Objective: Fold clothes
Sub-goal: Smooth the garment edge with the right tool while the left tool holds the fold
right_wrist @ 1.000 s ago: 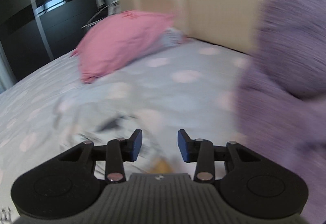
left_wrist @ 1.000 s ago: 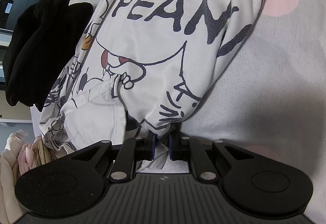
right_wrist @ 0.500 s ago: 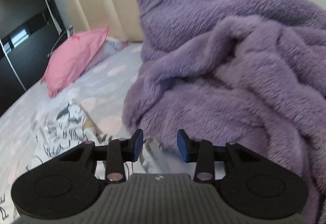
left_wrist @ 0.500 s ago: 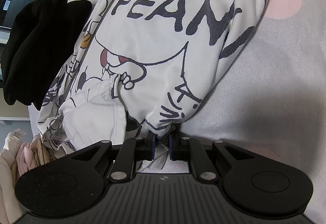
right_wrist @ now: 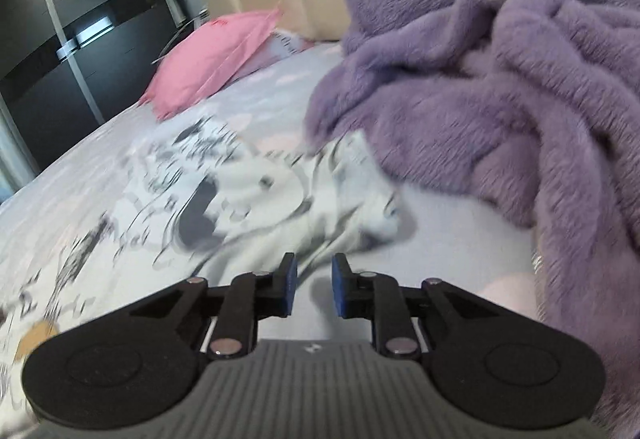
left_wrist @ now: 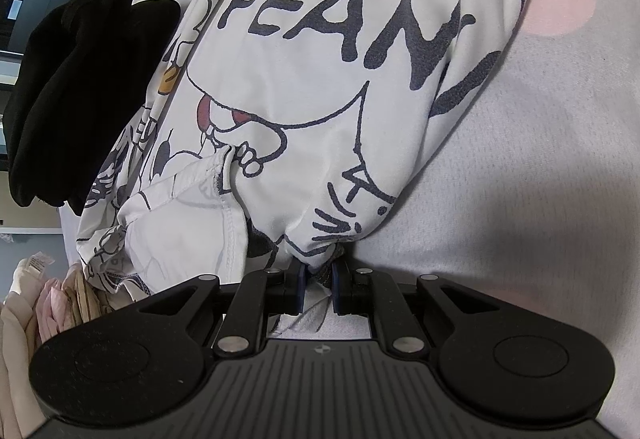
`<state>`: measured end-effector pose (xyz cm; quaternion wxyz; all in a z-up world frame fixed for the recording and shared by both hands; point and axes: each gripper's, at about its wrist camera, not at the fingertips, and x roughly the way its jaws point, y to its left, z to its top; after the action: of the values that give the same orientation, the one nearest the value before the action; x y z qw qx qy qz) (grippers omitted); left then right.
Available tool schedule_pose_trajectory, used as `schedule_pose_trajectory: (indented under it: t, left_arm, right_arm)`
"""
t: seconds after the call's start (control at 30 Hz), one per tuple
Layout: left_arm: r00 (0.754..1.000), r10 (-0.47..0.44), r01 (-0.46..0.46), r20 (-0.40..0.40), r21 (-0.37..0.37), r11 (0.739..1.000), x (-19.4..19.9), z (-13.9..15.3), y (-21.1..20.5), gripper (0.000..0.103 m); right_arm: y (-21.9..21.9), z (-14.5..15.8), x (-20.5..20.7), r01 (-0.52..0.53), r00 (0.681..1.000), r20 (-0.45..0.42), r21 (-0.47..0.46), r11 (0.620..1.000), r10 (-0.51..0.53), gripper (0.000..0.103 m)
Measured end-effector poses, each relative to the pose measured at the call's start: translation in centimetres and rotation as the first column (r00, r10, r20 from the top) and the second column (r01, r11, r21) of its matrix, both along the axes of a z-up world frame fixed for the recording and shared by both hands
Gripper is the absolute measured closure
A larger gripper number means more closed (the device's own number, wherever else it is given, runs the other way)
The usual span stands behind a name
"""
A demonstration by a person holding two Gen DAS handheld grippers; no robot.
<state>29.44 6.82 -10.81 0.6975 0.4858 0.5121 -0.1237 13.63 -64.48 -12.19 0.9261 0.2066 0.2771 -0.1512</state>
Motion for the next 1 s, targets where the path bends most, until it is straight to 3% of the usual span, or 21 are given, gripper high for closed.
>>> schedule_pose_trajectory:
  t: [0.07,0.2,0.23,0.3,0.37,0.47,0.6,0.67,0.8,0.97,1.0]
  left_arm:
    - [1.000,0.025,-0.025,0.006,0.000,1.000,-4.8,-0.4,0.1,0.094]
    - [1.000,0.022,-0.022,0.006,0.005,1.000,-4.2,-0.2,0.4,0.094]
    - [1.000,0.021,-0.021,0.006,0.005,1.000,-4.3,0.0,0.5,0.094]
    - [1.000,0.021,-0.021,0.005,0.004,1.000,-4.4,0.4,0.6,0.094]
    - [1.000,0.020,-0.021,0.005,0.004,1.000,-4.0,0.4,0.9,0.094]
    - [1.000,0.020,-0.020,0.007,0.004,1.000,-5.1,0.7,0.7,0.094]
    - [1.000,0.026,-0.026,0.006,0.008,1.000,-3.9,1.0,0.4,0.094]
    - [1.000,0.027,-0.027,0.005,0.010,1.000,-3.2,1.0,0.4,0.094]
    - [1.000,0.026,-0.026,0.007,0.008,1.000,-2.1,1.0,0.4,0.094]
    - [1.000,0.029,-0.030,0.006,0.016,0.999,-1.1,0.9,0.4,0.094]
    - [1.000,0.028,-0.028,0.008,0.019,0.999,-1.4,1.0,0.2,0.094]
  right_arm:
    - [0.4,-0.6,0.3,-0.047,0.999,-0.002,0.020,0.999,0.047,0.078]
    - [1.1,-1.2,1.3,-0.090,0.996,0.002,0.007,0.996,0.090,0.073]
    - [1.1,-1.3,1.4,-0.091,0.996,0.001,0.001,0.996,0.091,0.075]
    - [1.0,-1.6,1.6,-0.098,0.995,-0.007,-0.013,0.995,0.098,0.103]
    - [1.1,-1.4,1.1,-0.101,0.995,-0.015,-0.042,0.994,0.101,0.102]
    - [1.0,-0.9,0.6,-0.085,0.995,-0.071,-0.160,0.984,0.074,0.103]
    - [-0.8,0.6,0.1,0.032,0.992,-0.108,-0.293,0.956,-0.067,0.103]
    - [-1.7,1.0,0.0,0.131,0.974,-0.123,-0.389,0.912,-0.192,0.103]
    - [-5.1,0.0,-2.2,0.250,0.941,-0.155,-0.289,0.924,-0.302,0.103]
    - [-3.0,0.6,-2.1,0.114,0.991,-0.048,-0.214,0.970,-0.127,0.097]
    - [-2.6,0.6,-2.0,0.086,0.995,-0.028,-0.176,0.981,-0.092,0.091]
